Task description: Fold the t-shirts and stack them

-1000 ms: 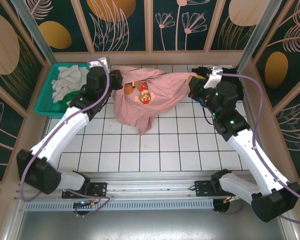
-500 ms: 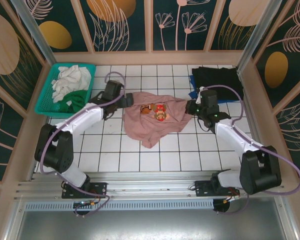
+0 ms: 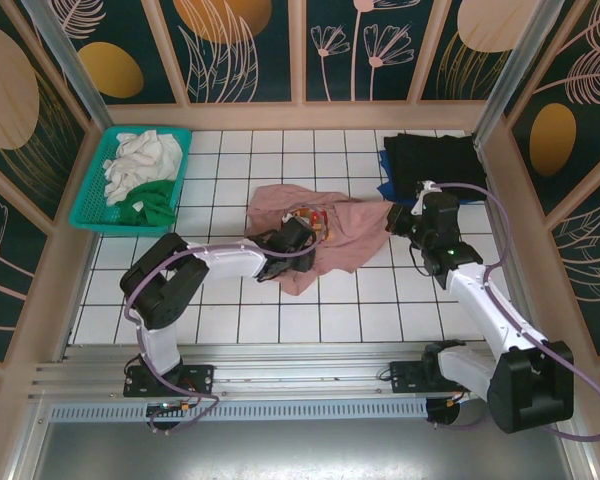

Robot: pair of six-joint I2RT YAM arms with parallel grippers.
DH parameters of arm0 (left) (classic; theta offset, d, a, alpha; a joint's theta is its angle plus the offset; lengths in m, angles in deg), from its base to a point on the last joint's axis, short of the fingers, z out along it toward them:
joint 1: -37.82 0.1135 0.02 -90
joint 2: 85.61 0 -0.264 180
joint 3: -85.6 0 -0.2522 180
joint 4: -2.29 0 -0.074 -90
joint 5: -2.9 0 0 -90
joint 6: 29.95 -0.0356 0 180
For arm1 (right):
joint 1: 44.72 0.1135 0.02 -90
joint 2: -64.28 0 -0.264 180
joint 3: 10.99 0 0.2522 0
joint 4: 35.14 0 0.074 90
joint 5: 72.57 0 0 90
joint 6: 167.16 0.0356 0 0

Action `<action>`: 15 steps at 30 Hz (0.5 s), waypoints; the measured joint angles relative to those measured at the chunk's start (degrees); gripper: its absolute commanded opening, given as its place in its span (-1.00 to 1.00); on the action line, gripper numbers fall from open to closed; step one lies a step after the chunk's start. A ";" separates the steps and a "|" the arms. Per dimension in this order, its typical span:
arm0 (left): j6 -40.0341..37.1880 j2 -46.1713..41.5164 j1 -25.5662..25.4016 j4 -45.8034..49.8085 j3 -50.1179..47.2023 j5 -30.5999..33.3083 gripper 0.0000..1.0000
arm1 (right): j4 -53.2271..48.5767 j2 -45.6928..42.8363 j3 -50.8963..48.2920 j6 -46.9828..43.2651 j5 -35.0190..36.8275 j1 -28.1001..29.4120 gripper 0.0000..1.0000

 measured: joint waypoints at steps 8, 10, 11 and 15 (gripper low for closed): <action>0.20 -9.42 5.40 2.82 -5.07 3.37 -0.86 | -0.33 1.79 -1.09 -0.61 -0.22 0.04 -0.49; -0.50 -14.80 8.22 4.17 -6.27 4.17 -0.76 | 0.59 1.99 -1.11 -0.46 -1.01 0.04 -0.42; -0.90 -16.48 9.75 4.46 -6.27 4.42 -0.57 | 1.42 2.03 -1.18 -0.42 -1.49 0.04 -0.37; -1.70 -19.06 17.35 5.38 -5.40 7.39 -0.04 | 4.90 3.17 -1.84 -0.24 -2.95 0.04 -0.25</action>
